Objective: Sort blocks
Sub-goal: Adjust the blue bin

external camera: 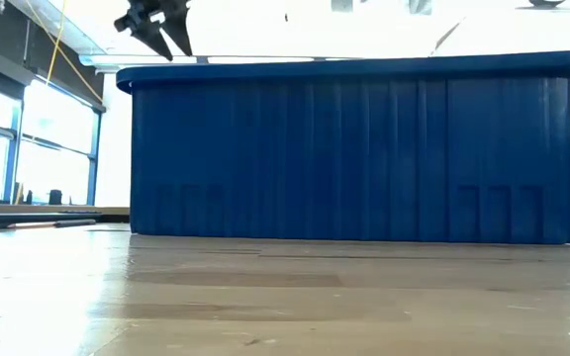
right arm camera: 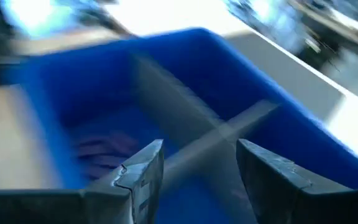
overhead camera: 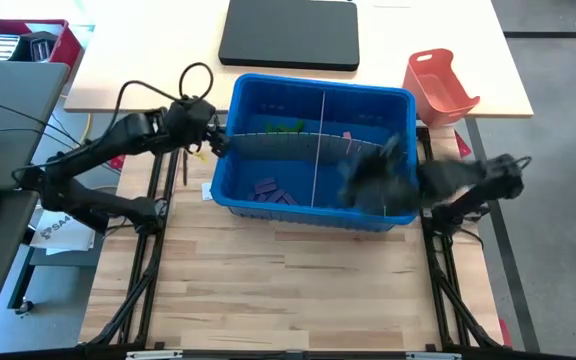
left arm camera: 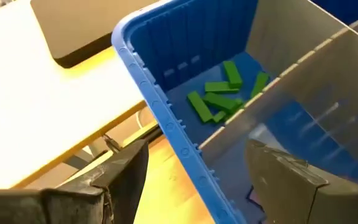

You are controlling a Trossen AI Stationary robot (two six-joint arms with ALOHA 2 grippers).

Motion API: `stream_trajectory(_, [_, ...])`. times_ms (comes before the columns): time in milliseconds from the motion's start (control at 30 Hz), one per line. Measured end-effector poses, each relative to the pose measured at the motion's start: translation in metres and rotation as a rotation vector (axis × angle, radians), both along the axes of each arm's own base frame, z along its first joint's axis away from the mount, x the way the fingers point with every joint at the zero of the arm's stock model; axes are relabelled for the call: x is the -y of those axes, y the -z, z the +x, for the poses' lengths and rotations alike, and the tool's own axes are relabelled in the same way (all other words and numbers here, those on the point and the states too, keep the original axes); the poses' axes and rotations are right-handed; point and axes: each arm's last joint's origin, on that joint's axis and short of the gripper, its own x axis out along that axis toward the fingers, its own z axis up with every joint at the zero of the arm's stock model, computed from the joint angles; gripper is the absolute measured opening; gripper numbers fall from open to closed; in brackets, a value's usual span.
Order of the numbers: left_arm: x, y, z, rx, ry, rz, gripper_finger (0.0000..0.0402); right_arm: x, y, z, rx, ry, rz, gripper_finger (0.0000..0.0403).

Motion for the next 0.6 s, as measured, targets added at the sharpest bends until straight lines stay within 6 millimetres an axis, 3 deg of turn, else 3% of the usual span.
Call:
stream_trajectory(133, [-0.015,0.020,0.001,0.049,-0.043,0.036,0.0260,0.074,-0.024,-0.029,-0.069,0.218,0.114,0.0226])
stream_trajectory(267, [-0.043,0.038,0.012,0.085,-0.049,0.022,0.0270,0.129,-0.027,-0.060,-0.106,0.397,0.249,0.0277])
stream_trajectory(433, [-0.082,0.058,0.026,0.115,-0.077,-0.030,0.0300,0.174,-0.005,-0.085,-0.152,0.626,0.352,0.0318])
stream_trajectory(600, [-0.108,0.082,0.034,0.077,-0.140,-0.075,0.0314,0.205,0.041,-0.096,-0.269,0.781,0.434,0.0321])
